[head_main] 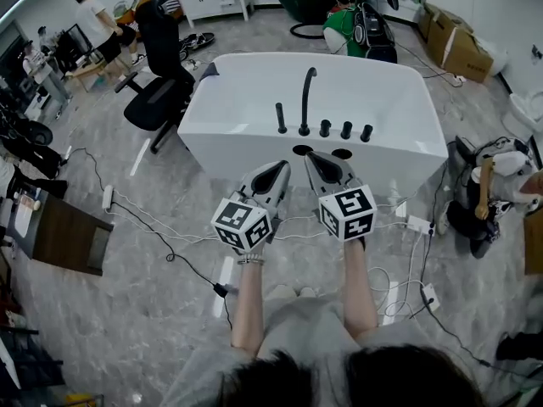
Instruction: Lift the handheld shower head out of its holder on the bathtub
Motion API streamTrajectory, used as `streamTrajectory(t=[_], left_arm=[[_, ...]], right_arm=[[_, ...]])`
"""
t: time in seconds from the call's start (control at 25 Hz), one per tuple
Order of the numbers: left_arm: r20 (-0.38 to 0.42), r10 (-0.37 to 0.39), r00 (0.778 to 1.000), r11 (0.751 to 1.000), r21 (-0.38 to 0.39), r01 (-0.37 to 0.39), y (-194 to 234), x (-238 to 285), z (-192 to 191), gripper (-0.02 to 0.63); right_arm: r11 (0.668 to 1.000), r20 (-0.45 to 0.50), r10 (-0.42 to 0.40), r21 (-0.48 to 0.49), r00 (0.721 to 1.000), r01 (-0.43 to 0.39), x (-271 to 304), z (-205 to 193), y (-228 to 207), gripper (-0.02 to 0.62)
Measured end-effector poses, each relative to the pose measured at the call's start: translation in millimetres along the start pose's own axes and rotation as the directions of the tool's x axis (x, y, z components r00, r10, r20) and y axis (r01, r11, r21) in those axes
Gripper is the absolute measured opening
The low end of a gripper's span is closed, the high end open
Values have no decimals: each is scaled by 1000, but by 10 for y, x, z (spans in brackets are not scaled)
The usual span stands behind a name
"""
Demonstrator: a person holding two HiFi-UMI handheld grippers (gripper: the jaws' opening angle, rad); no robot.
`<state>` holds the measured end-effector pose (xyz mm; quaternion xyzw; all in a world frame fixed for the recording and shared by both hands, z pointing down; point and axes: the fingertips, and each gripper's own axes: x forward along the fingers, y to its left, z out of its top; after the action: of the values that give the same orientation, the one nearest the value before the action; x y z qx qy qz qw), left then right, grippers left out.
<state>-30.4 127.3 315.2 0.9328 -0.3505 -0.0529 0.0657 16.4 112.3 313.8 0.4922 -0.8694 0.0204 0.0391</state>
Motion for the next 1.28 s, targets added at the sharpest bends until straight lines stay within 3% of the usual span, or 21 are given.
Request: streamTrajectory(t=[0.4,1.28], left_arm=[[-33,48,998,999,-16,-49,235,85,-129,5],[-71,-44,996,998,-45,41,1410,858,-167,5]], right_arm=[[999,-14,31,28,999,-31,270,-116,-103,2],[998,-48,-54,39,997,56,1473,-190,-688,1]])
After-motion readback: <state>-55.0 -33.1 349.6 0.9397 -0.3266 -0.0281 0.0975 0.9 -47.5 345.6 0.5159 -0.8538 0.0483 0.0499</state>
